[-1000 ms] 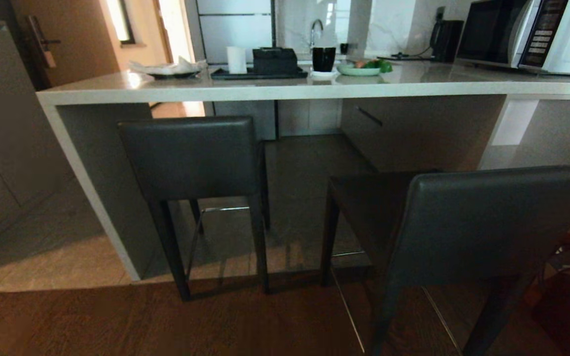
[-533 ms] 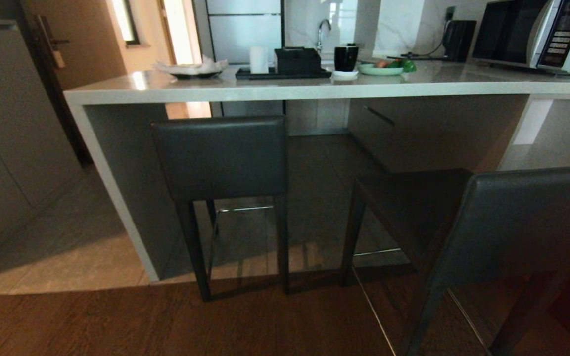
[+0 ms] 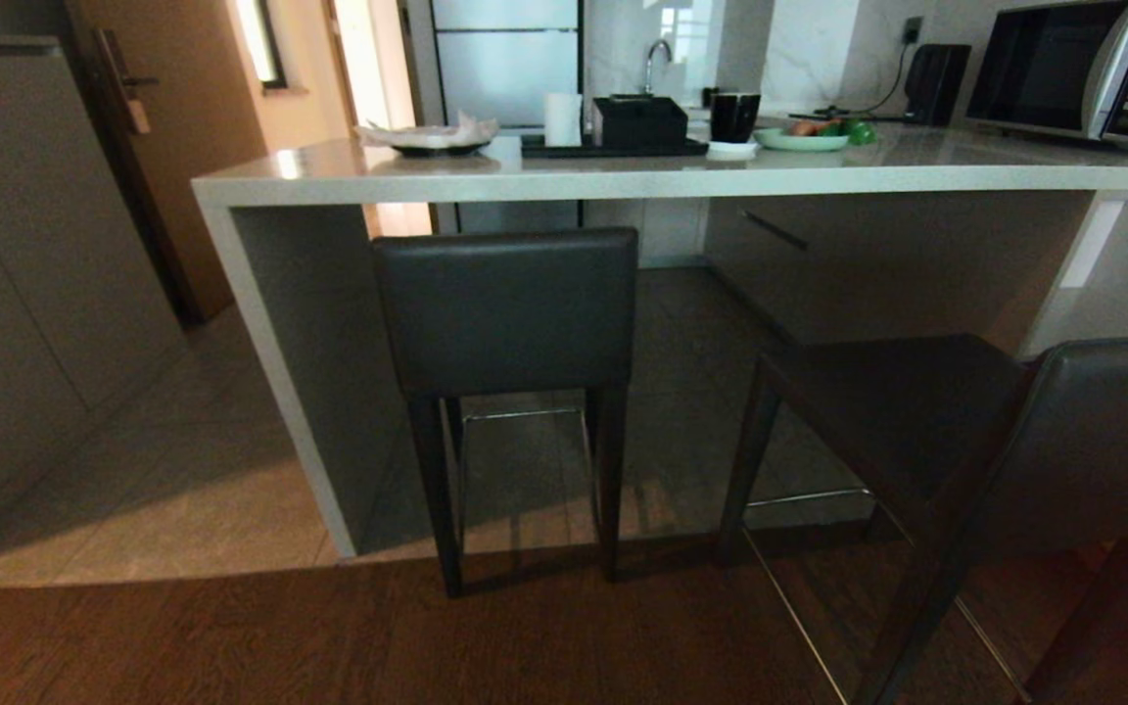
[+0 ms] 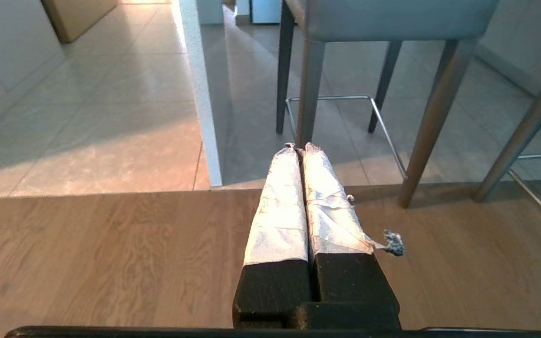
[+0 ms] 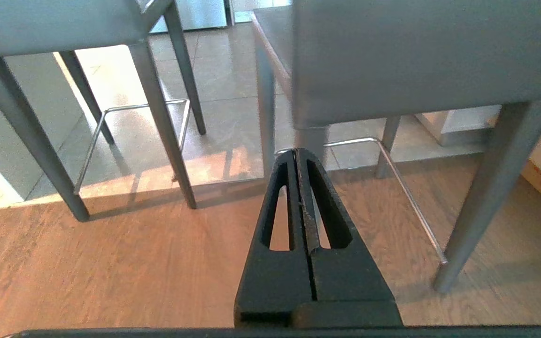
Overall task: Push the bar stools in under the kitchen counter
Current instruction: Pull the gray chair out from under the dining table
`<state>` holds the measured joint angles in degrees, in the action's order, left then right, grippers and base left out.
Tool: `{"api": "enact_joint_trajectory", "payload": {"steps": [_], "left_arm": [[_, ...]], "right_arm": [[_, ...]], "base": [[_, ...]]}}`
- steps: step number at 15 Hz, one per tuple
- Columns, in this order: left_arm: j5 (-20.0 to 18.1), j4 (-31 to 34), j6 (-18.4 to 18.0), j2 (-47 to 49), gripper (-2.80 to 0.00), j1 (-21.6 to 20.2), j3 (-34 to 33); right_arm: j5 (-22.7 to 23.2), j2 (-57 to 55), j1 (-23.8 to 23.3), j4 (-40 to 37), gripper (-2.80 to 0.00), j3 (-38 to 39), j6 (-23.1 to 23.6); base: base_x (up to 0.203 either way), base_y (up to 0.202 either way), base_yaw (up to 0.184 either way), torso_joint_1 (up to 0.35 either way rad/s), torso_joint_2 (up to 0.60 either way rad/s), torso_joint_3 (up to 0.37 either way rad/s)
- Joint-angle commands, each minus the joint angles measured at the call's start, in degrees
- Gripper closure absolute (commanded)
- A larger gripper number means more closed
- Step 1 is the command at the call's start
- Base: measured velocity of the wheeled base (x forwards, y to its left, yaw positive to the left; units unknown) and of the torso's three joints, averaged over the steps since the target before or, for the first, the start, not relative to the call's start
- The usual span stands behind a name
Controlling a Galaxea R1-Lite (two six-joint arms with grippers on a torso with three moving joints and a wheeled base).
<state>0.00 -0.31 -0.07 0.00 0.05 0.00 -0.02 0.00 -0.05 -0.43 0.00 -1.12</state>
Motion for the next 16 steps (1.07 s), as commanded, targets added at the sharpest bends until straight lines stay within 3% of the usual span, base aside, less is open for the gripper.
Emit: {"api": "enact_joint_trajectory", "payload": {"steps": [1, 9, 16], "left_arm": [[0.0, 0.0, 0.0, 0.0, 0.0, 0.0, 0.0], [0.0, 0.0, 0.0, 0.0, 0.0, 0.0, 0.0], [-0.1, 0.0, -0.1, 0.1, 0.0, 0.0, 0.0]], "right_arm": [[0.0, -0.1, 0.0, -0.1, 0.0, 0.1, 0.0], [0.0, -0.1, 0.0, 0.0, 0.0, 0.1, 0.0], [0.0, -0.1, 0.0, 0.0, 0.0, 0.1, 0.0]], "base": [[0.0, 0.078, 0.002, 0.002, 0.0, 0.004], [0.009, 0.0, 0.0, 0.001, 0.0, 0.001], [0.189, 0.0, 0.001, 0.004, 0.0, 0.003]]}}
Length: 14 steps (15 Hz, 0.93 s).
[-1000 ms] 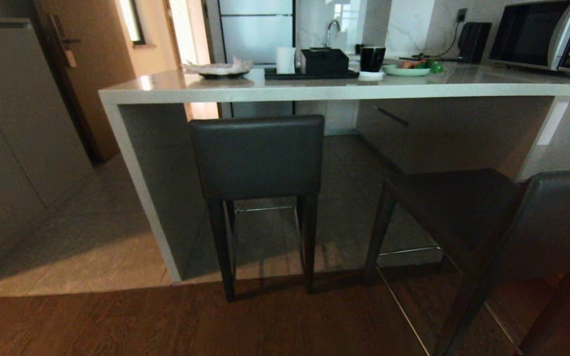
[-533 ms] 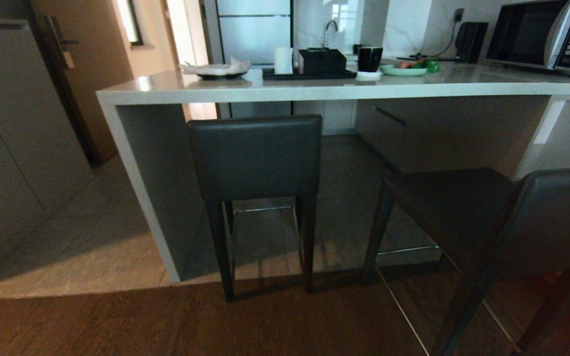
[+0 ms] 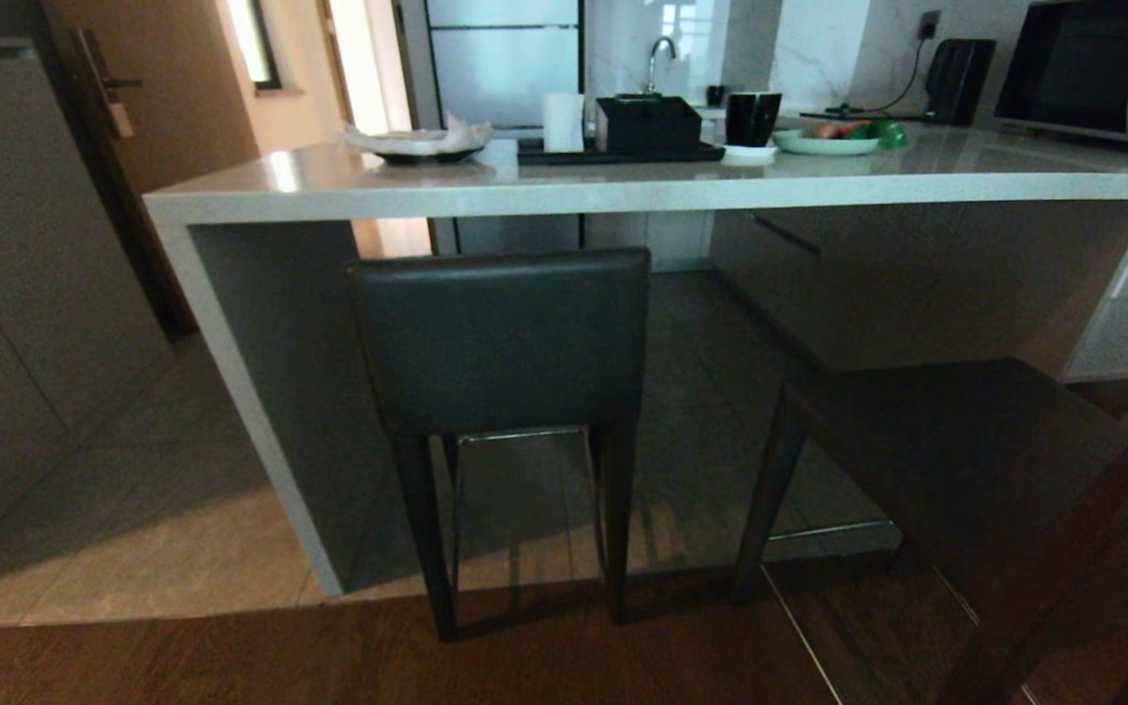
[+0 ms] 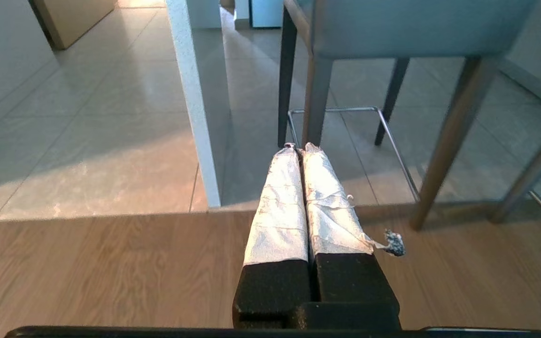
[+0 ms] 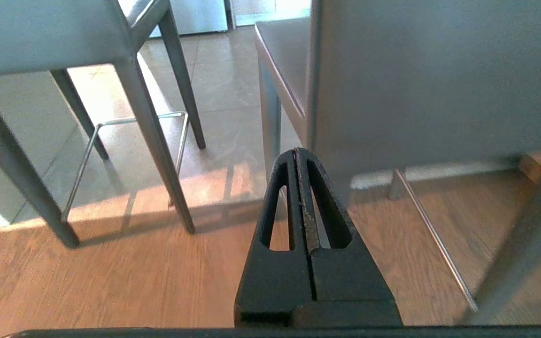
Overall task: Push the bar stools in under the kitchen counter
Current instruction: Pull the gray chair out from under the dining table
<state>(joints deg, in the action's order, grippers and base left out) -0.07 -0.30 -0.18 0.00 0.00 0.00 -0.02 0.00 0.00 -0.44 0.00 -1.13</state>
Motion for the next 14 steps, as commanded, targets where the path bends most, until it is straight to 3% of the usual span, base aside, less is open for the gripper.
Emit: {"api": "enact_joint_trajectory", "payload": {"steps": [1, 8, 14], "left_arm": [[0.0, 0.0, 0.0, 0.1, 0.0, 0.0, 0.0], [0.0, 0.0, 0.1, 0.1, 0.0, 0.0, 0.0], [0.0, 0.0, 0.2, 0.1, 0.0, 0.0, 0.0]], "right_arm": [[0.0, -0.1, -0.1, 0.0, 0.0, 0.1, 0.0], [0.0, -0.1, -0.1, -0.1, 0.0, 0.1, 0.0], [0.0, -0.1, 0.0, 0.0, 0.0, 0.1, 0.0]], "base": [[0.196, 0.0, 0.005, -0.001, 0.0, 0.002], [0.179, 0.0, 0.001, 0.003, 0.0, 0.001], [0.0, 0.0, 0.0, 0.0, 0.0, 0.0]]}}
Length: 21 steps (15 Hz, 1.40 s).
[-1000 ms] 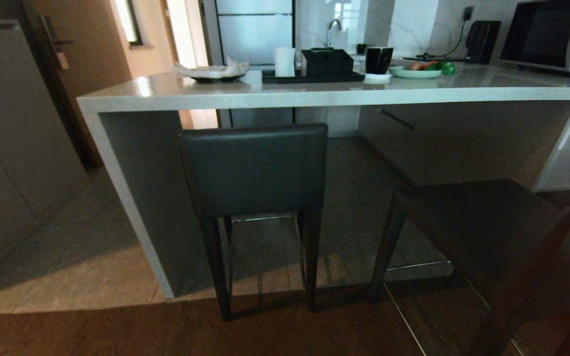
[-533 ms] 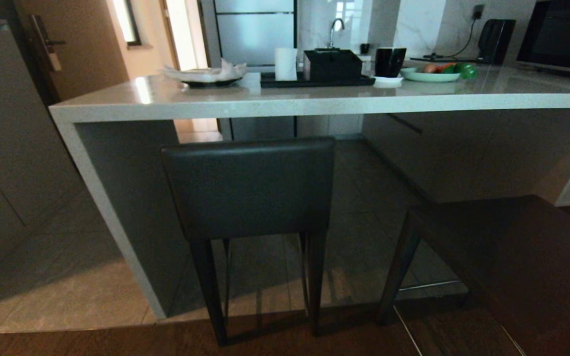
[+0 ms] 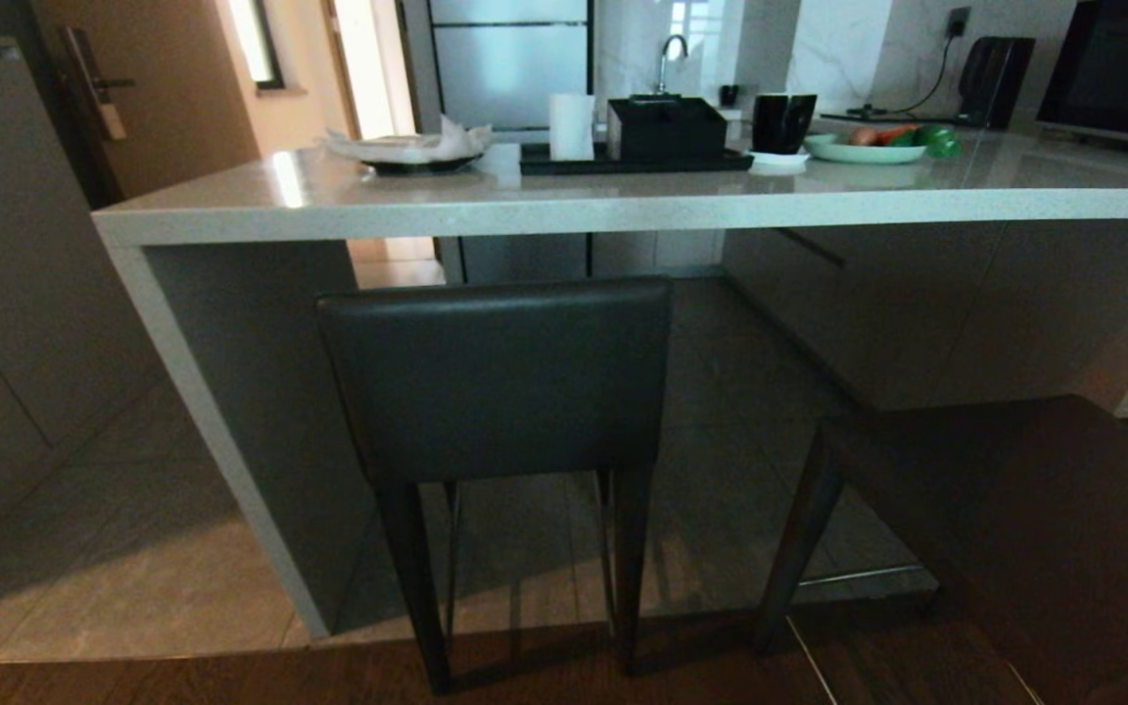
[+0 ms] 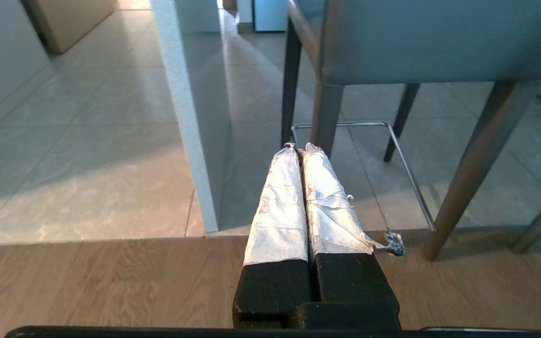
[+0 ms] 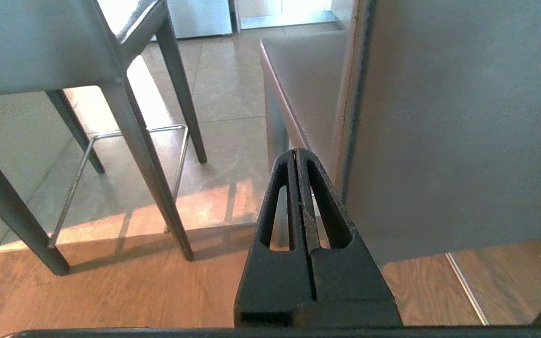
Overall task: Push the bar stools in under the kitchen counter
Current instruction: Pull the gray chair out from under the dining table
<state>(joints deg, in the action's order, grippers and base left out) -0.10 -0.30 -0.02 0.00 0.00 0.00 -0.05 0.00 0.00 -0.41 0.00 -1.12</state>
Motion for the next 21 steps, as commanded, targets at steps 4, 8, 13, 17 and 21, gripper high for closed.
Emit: {"api": "enact_joint_trajectory", "payload": {"steps": [4, 8, 13, 17, 21], "left_arm": [[0.0, -0.1, 0.0, 0.0, 0.0, 0.0, 0.0], [0.0, -0.1, 0.0, 0.0, 0.0, 0.0, 0.0], [0.0, 0.0, 0.0, 0.1, 0.0, 0.0, 0.0], [0.0, -0.1, 0.0, 0.1, 0.0, 0.0, 0.0], [0.0, -0.1, 0.0, 0.0, 0.0, 0.0, 0.0]], "right_arm": [[0.0, -0.1, 0.0, 0.0, 0.0, 0.1, 0.0], [0.0, -0.1, 0.0, 0.0, 0.0, 0.1, 0.0], [0.0, -0.1, 0.0, 0.0, 0.0, 0.1, 0.0], [0.0, -0.1, 0.0, 0.0, 0.0, 0.1, 0.0], [0.0, -0.1, -0.1, -0.1, 0.0, 0.1, 0.0]], "base": [[0.0, 0.116, -0.005, 0.003, 0.0, 0.002], [0.0, 0.197, -0.001, 0.001, 0.0, 0.004], [0.0, 0.09, -0.003, -0.002, 0.0, 0.001], [0.0, 0.0, 0.0, 0.0, 0.0, 0.0], [0.0, 0.0, 0.0, 0.0, 0.0, 0.0]]}}
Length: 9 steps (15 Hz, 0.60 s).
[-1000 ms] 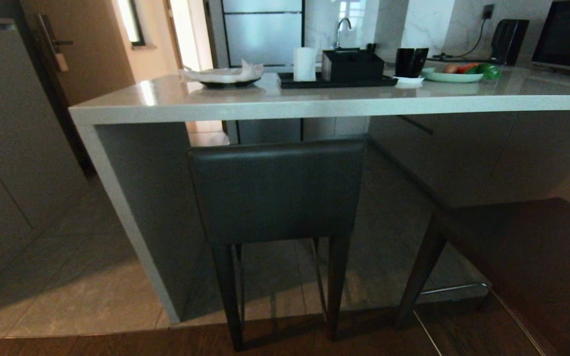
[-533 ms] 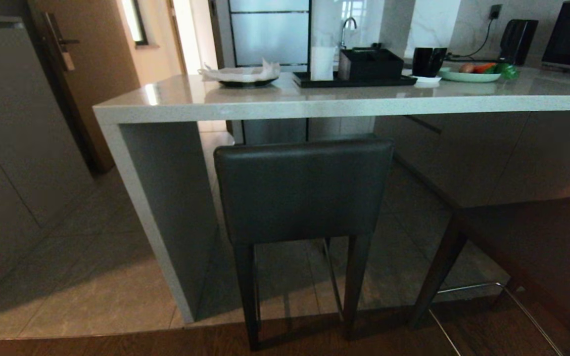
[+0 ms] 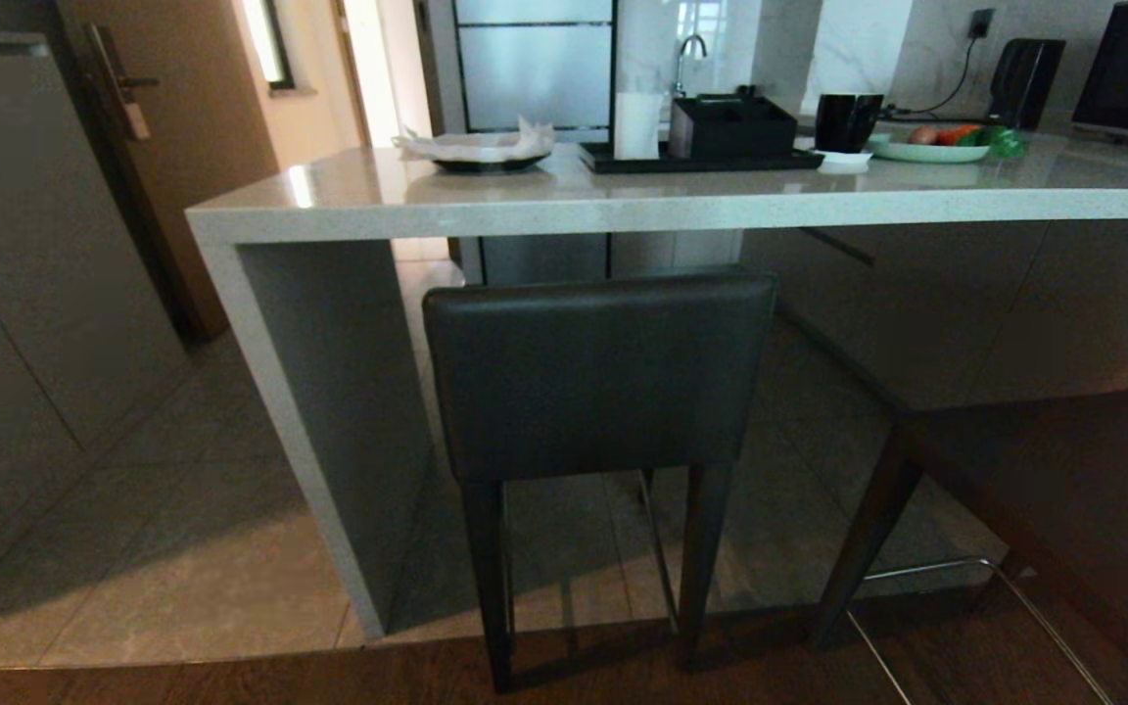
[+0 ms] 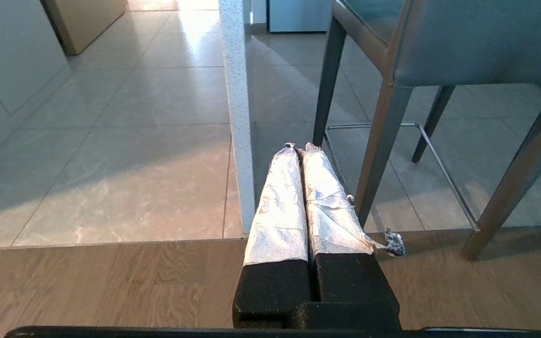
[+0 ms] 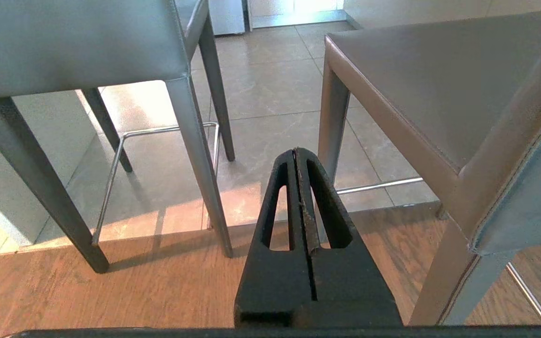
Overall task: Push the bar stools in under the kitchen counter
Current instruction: Pull the gray chair out from under the dining table
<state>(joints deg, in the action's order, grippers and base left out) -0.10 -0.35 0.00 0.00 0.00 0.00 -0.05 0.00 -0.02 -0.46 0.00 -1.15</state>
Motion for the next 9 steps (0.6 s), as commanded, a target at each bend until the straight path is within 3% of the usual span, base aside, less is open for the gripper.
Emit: {"api": "enact_joint_trajectory", "payload": {"steps": [1, 3, 9], "left_arm": [[0.0, 0.0, 0.0, 0.1, 0.0, 0.0, 0.0], [0.0, 0.0, 0.0, 0.0, 0.0, 0.0, 0.0], [0.0, -0.1, 0.0, 0.1, 0.0, 0.0, 0.0]], "right_arm": [[0.0, -0.1, 0.0, 0.0, 0.0, 0.1, 0.0], [0.0, -0.1, 0.0, 0.0, 0.0, 0.1, 0.0], [0.0, -0.1, 0.0, 0.0, 0.0, 0.1, 0.0]], "base": [[0.0, 0.0, 0.0, 0.0, 0.0, 0.0], [0.044, 0.0, 0.001, -0.002, 0.0, 0.001], [0.191, 0.0, 0.002, 0.002, 0.0, 0.003]]}}
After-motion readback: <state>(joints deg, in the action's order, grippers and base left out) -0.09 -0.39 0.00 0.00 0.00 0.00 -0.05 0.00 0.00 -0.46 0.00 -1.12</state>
